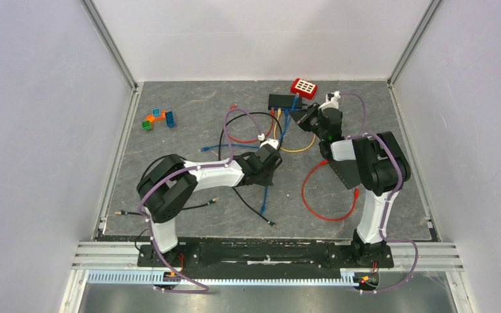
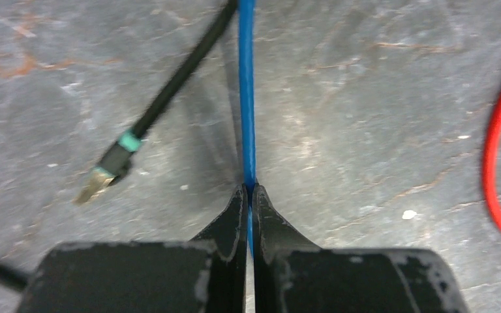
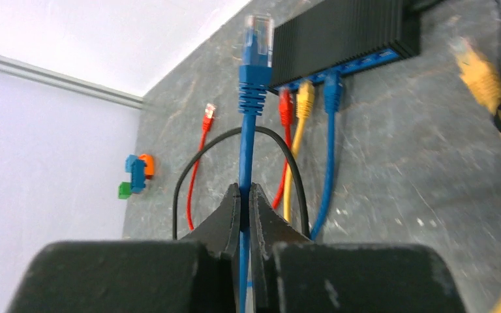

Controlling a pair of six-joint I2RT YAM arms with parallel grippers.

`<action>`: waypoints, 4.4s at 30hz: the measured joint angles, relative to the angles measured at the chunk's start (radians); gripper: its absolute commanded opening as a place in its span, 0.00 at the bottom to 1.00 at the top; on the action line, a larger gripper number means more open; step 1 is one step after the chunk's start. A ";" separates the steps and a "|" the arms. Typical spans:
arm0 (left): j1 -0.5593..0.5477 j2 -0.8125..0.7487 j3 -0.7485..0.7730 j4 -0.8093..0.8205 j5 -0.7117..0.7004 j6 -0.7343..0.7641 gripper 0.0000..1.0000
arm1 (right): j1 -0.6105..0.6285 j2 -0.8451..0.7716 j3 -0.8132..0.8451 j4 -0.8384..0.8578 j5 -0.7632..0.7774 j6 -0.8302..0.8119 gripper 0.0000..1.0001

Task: Insert the plug into the switch port
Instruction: Pick up the connector from the center of the board.

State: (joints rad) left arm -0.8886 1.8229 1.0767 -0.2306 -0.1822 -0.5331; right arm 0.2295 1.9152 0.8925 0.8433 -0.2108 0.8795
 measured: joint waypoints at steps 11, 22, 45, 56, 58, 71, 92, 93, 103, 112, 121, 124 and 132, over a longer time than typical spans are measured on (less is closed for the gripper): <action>0.102 -0.127 0.000 -0.156 0.009 0.172 0.47 | 0.108 -0.353 -0.174 -0.306 0.243 0.014 0.00; 0.100 -0.222 0.106 -0.132 0.288 0.336 0.56 | 0.198 -0.435 -0.288 -0.405 0.341 0.132 0.00; 0.097 0.019 0.202 0.029 0.561 0.444 0.02 | 0.177 -0.641 -0.426 -0.373 0.234 0.127 0.47; 0.226 -0.072 0.190 -0.164 0.797 0.763 0.02 | -0.168 -0.736 -0.269 -0.534 -0.302 -0.405 0.67; 0.251 -0.072 0.198 -0.215 0.845 0.841 0.02 | -0.188 -0.736 -0.222 -0.553 -0.388 -0.476 0.67; 0.327 -0.066 0.267 -0.430 0.945 1.137 0.02 | -0.200 -0.593 -0.160 -0.576 -0.687 -0.495 0.65; 0.335 -0.063 0.269 -0.433 0.980 1.223 0.02 | -0.201 -0.543 -0.180 -0.591 -0.776 -0.339 0.24; 0.335 -0.062 0.269 -0.433 0.980 1.224 0.02 | -0.201 -0.543 -0.183 -0.589 -0.773 -0.327 0.20; 0.346 -0.048 0.269 -0.425 0.979 1.225 0.02 | -0.201 -0.543 -0.315 -0.500 -0.764 -0.159 0.27; 0.351 -0.047 0.269 -0.411 0.996 1.225 0.02 | -0.201 -0.567 -0.359 -0.449 -0.763 -0.078 0.44; 0.356 -0.047 0.264 -0.410 1.023 1.239 0.02 | -0.201 -0.582 -0.393 -0.377 -0.765 -0.031 0.59; 0.359 -0.047 0.254 -0.417 1.031 1.252 0.02 | -0.201 -0.578 -0.393 -0.343 -0.769 -0.018 0.60; 0.362 -0.047 0.246 -0.449 1.051 1.286 0.02 | -0.202 -0.574 -0.393 -0.289 -0.781 0.011 0.50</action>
State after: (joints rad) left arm -0.5266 1.7760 1.3231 -0.6800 0.8684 0.7525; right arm 0.0277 1.3415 0.4992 0.5545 -0.9916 0.8906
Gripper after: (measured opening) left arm 0.046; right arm 0.541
